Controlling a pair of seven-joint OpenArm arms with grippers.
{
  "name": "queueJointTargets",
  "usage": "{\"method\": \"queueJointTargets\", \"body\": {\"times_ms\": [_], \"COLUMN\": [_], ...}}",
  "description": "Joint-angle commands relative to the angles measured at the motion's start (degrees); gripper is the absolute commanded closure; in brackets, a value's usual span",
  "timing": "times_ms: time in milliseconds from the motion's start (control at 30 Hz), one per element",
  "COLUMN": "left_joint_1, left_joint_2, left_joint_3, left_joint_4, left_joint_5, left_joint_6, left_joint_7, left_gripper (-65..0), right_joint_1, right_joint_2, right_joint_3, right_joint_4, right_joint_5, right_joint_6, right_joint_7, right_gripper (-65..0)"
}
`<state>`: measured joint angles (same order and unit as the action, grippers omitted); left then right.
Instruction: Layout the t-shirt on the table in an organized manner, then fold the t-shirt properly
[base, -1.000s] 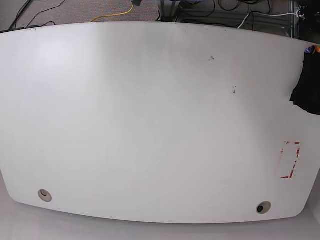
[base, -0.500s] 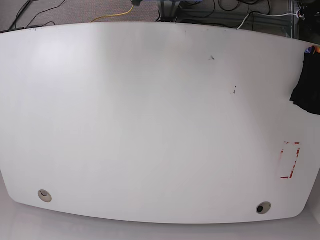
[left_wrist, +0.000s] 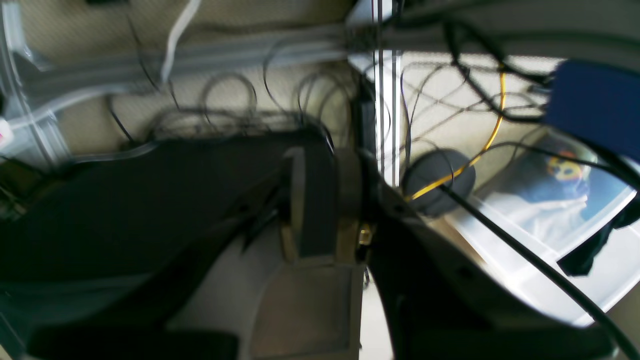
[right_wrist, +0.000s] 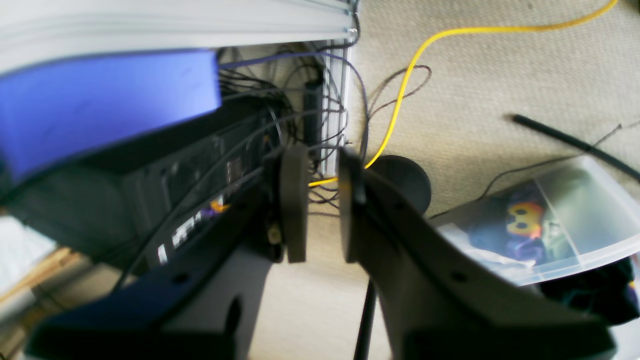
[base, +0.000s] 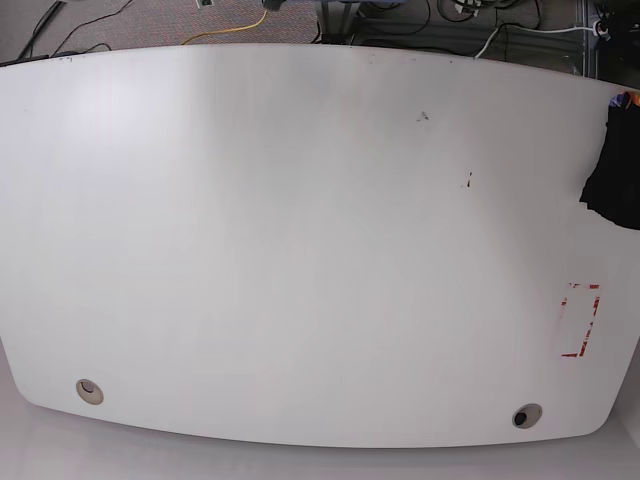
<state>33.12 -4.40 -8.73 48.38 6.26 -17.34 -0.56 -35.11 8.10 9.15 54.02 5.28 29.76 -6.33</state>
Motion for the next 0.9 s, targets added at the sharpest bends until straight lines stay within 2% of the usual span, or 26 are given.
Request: {"method": "queueJointTargets", "body": {"times_ms": [0, 233, 300, 467, 633, 700, 767, 867], "left_joint_1": [-1.8, -9.6, -11.5, -17.4, -20.6, -21.8, -22.8, -23.4], "left_joint_2": [-0.2, -0.4, -0.5, -0.5, -0.3, -0.2, 0.1, 1.3], "left_joint_3": [-0.1, -0.1, -0.1, 0.2, 3.9, 5.3, 6.6, 6.7], "left_joint_4": [-3.9, -14.9, -18.5, -26.4, -30.9, -31.9, -33.2, -33.6], "left_joint_5": [-0.1, -0.1, -0.1, 0.0, 0.0, 0.0, -0.2, -0.2], "left_joint_6": [-0.2, 0.2, 1.6, 7.3, 9.3, 9.8, 11.2, 12.3], "left_joint_7": [-0.5, -0.6, -0.8, -1.0, -1.0, -1.0, -1.0, -1.0], "left_gripper": [-8.6, -8.6, -8.6, -8.8, -9.3, -11.1, -16.2, -21.4], "right_joint_1": [1.2, 6.3, 8.0, 12.8, 16.1, 16.8, 17.5, 17.7], "right_joint_2": [0.4, 0.4, 0.4, 0.4, 0.4, 0.0, -1.5, -1.9], "right_joint_3": [0.2, 0.2, 0.2, 0.1, -1.4, -2.5, -3.6, -3.8], "right_joint_4": [-2.8, -9.8, -11.5, -18.1, -22.9, -23.7, -24.2, -24.3], "right_joint_5": [0.3, 0.3, 0.2, 0.2, -3.2, -4.4, -5.4, -5.6], "right_joint_6": [-1.3, -2.5, -2.6, -5.3, -6.8, -8.1, -9.9, -10.3], "right_joint_7": [0.7, 0.7, 0.7, 0.7, 0.8, 0.8, 0.8, 1.2], "right_gripper": [-10.1, -10.1, -10.1, -10.1, -10.1, -10.1, -10.1, -10.3]}}
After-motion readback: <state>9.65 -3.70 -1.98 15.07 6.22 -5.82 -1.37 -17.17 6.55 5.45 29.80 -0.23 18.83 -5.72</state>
